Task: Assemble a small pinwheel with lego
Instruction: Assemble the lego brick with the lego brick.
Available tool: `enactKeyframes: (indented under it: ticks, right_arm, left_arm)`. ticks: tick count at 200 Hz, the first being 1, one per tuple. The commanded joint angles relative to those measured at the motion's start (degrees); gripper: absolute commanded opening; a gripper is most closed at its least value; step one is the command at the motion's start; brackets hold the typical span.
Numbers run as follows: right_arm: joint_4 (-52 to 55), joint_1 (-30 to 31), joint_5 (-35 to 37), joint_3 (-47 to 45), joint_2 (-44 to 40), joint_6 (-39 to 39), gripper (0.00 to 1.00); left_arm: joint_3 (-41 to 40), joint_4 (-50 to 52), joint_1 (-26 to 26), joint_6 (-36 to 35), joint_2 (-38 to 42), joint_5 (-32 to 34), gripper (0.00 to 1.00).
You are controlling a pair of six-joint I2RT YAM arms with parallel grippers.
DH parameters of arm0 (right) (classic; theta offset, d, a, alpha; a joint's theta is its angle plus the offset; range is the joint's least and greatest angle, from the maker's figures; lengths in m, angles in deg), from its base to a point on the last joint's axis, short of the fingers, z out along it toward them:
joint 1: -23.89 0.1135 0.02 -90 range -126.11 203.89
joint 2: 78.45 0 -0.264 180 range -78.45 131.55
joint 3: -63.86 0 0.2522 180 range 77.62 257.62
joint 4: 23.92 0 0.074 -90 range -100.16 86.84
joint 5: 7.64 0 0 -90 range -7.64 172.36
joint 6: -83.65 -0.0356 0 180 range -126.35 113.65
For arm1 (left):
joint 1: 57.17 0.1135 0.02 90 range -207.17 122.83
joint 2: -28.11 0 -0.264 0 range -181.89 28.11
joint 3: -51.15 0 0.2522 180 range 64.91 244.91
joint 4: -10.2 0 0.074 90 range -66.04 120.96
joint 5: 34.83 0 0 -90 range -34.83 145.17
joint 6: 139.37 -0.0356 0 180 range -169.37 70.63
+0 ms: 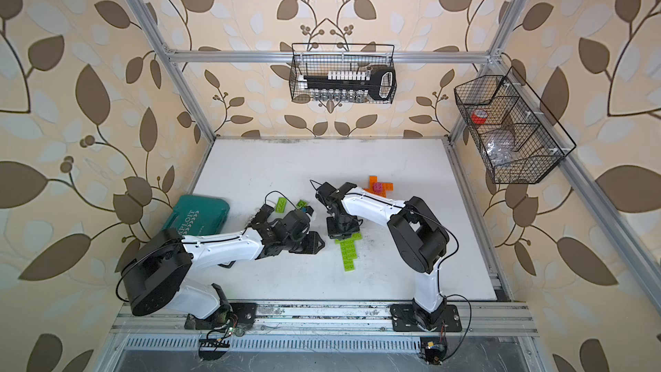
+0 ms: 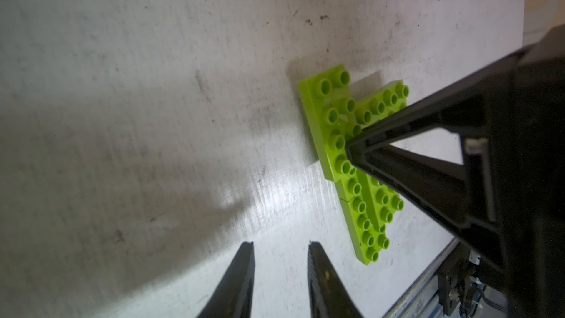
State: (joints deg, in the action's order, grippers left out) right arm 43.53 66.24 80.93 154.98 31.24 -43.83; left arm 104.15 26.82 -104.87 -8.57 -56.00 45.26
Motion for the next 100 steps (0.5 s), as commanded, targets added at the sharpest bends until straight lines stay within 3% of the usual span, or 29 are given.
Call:
enactKeyframes:
  ticks: [1, 100]
  right_arm:
    - [-1.19, -0.17, 1.87, -2.63, 3.78, 0.12, 0.08]
    - [-0.23, -0.16, 4.62, -1.1, 4.13, 0.51, 0.08]
  left_arm:
    - [1.46, 0.49, -0.42, -0.99, 0.44, 1.56, 0.32]
    - [1.79, 1.27, -0.38, -1.12, 0.62, 2.38, 0.32]
